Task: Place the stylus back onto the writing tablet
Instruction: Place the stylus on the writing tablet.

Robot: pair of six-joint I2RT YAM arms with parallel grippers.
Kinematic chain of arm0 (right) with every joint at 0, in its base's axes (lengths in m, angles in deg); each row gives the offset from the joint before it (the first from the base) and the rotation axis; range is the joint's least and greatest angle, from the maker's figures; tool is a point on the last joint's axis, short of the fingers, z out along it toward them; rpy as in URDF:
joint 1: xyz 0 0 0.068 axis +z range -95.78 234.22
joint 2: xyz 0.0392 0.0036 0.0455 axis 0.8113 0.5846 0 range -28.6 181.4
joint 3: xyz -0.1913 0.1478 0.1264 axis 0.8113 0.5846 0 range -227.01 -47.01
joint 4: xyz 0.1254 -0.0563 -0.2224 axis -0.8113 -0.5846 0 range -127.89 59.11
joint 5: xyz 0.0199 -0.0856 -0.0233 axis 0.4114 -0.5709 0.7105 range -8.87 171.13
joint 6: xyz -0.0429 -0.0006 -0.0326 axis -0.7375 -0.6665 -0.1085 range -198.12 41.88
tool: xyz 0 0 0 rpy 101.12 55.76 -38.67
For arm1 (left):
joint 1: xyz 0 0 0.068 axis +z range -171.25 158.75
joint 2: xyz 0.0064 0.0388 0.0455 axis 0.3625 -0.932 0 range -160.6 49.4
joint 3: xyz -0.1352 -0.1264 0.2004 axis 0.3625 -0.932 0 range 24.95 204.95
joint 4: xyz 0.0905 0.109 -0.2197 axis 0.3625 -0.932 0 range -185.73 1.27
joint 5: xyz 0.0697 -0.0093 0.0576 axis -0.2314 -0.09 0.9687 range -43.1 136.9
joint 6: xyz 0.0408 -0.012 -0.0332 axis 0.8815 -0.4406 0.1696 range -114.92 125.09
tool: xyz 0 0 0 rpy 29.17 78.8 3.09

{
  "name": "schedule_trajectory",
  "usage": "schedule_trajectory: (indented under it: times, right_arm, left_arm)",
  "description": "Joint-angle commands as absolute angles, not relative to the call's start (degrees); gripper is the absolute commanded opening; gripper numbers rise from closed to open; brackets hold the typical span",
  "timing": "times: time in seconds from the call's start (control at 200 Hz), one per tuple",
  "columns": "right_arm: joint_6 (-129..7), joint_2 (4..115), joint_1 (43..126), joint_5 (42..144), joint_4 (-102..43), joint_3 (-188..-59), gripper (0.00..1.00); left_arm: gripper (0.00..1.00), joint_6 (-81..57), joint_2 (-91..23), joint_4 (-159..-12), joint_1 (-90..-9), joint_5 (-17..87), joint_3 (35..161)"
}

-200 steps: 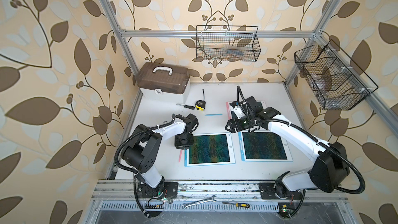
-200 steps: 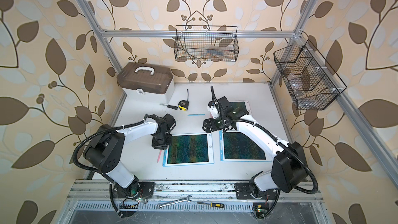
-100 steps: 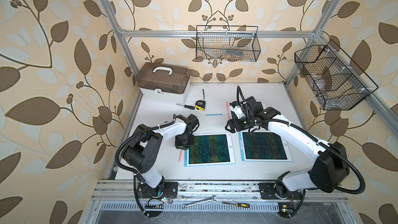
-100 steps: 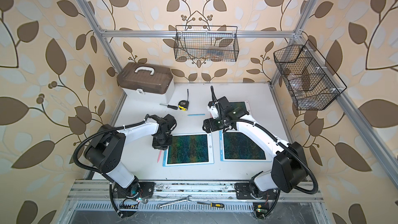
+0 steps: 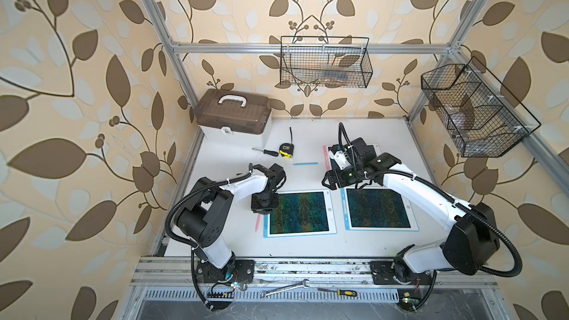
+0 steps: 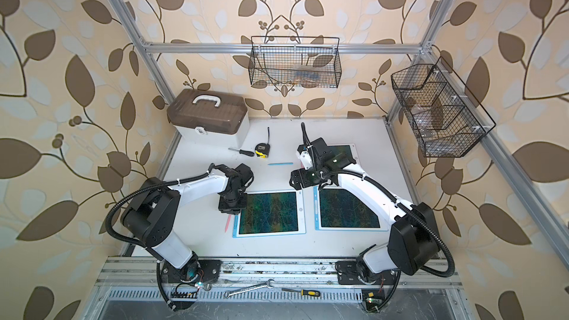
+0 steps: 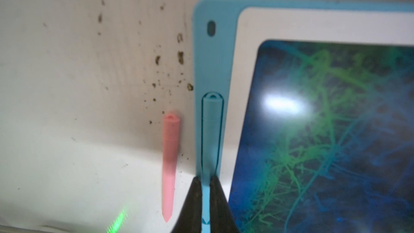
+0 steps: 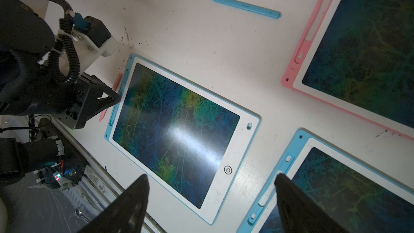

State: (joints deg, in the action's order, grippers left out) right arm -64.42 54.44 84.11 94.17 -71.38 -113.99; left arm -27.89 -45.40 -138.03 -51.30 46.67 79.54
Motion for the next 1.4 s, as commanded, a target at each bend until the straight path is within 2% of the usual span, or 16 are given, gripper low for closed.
schedule_trajectory:
  times: [0.0,0.16,0.415,0.56,1.285,1.395]
  right_arm:
    - [-64.4,54.1,84.4,93.8,-71.9,-114.7,0.88]
    - [-64.3,54.0,84.4,94.0,-72.0,-114.7,0.88]
    - [-64.4,54.0,84.3,94.1,-72.0,-114.8,0.88]
    - [-64.5,54.2,84.4,94.1,-72.0,-114.8,0.88]
    - [-64.3,53.9,84.4,93.9,-71.9,-114.3,0.88]
    - [-64.3,53.8,84.3,93.7,-71.9,-114.3,0.88]
  left_arm:
    - [0.19,-28.8,-45.7,-138.8,-51.6,47.6,80.9]
    - [0.20,-28.9,-44.5,-140.1,-51.6,47.8,82.8]
    - [0.09,-29.6,-44.0,-139.6,-51.6,48.4,81.4]
    - [0.07,-30.2,-44.5,-138.9,-51.6,48.6,81.1]
    - [0.05,-30.9,-46.1,-136.8,-51.6,49.1,78.7]
    - [0.08,-30.8,-45.2,-137.7,-51.6,49.6,80.0]
